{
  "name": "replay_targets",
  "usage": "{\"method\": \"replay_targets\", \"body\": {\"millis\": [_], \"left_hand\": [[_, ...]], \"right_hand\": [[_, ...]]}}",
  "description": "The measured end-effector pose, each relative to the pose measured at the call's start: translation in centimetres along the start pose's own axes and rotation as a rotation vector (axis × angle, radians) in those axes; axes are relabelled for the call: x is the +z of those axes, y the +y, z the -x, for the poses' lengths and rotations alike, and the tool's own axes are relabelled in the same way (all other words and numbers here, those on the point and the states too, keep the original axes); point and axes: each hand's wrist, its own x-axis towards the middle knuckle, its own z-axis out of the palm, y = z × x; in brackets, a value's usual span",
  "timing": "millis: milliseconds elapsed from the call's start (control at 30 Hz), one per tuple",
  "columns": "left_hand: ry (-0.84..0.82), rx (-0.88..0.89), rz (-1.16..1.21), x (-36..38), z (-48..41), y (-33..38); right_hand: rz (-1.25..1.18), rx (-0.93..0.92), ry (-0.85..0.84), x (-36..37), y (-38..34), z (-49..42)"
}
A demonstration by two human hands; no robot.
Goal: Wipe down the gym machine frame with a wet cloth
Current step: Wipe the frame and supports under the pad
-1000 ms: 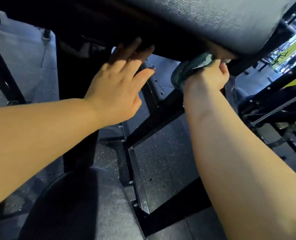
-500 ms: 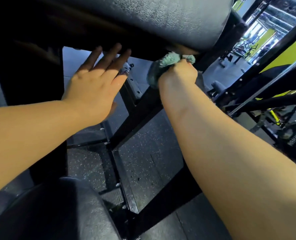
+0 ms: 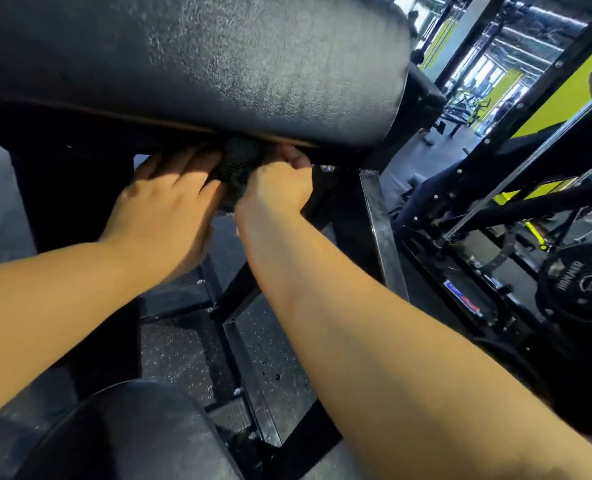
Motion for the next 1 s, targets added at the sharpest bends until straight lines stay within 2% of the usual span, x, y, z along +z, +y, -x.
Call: {"method": "replay_targets", "body": {"millis": [33, 133, 233, 267, 333, 400, 500, 600, 700, 767, 867, 933, 1000], "left_hand": [[-0.06, -0.051, -0.013, -0.4, 0.2, -0.3], [-0.208, -0.13, -0.011, -2.0, 0.3, -0.6], [-0.372, -0.137, -0.029, -3.3, -0.4, 0.0], [-0.404, -0.123, -0.034, -3.7, -0.6, 0.2], [-0.339, -0.014, -0.068, -3.8, -0.7, 0.3], [-0.314, 0.061, -0.116, -3.3, -0.6, 0.2], [-0.352, 0.036, 0.024, -2.7, -0.9, 1.4], [-0.253, 0.102, 0.229, -1.9, -2.6, 4.5], [-0.392, 0.082, 0.389, -1.7, -5.1, 7.8], [-0.348, 0.085, 0.46, -1.6, -7.0, 9.9], [-0.275, 0.031, 0.538, -1.0, -9.2, 11.9], [-0.268, -0.005, 0.528, -0.4, -10.4, 12.9], [-0.292, -0.06, 0.476, 0.2, -11.3, 13.4]], "right_hand": [[-0.02, 0.029, 0.043, -0.2, -1.1, 0.6], [-0.327, 0.175, 0.083, -0.3, -4.1, 0.5], [-0.386, 0.203, 0.199, 0.3, -3.8, 0.8], [-0.213, 0.19, 0.184, 0.5, -2.9, 2.3], [-0.004, 0.168, 0.115, -0.2, -1.3, 3.8], [0.164, 0.13, 0.161, -1.4, -0.9, 3.5], [0.178, -0.025, 0.295, -3.9, -5.0, 1.7], [0.34, -0.208, 0.309, -5.6, -10.1, 0.7], [0.491, -0.406, 0.247, -5.4, -14.2, -0.5], [0.59, -0.53, 0.232, -4.6, -16.4, -2.0], [0.792, -0.662, 0.122, -3.7, -17.5, -4.5], [0.978, -0.697, 0.106, -3.7, -17.0, -5.7], [1.005, -0.791, 0.117, -3.8, -16.4, -6.3]]}}
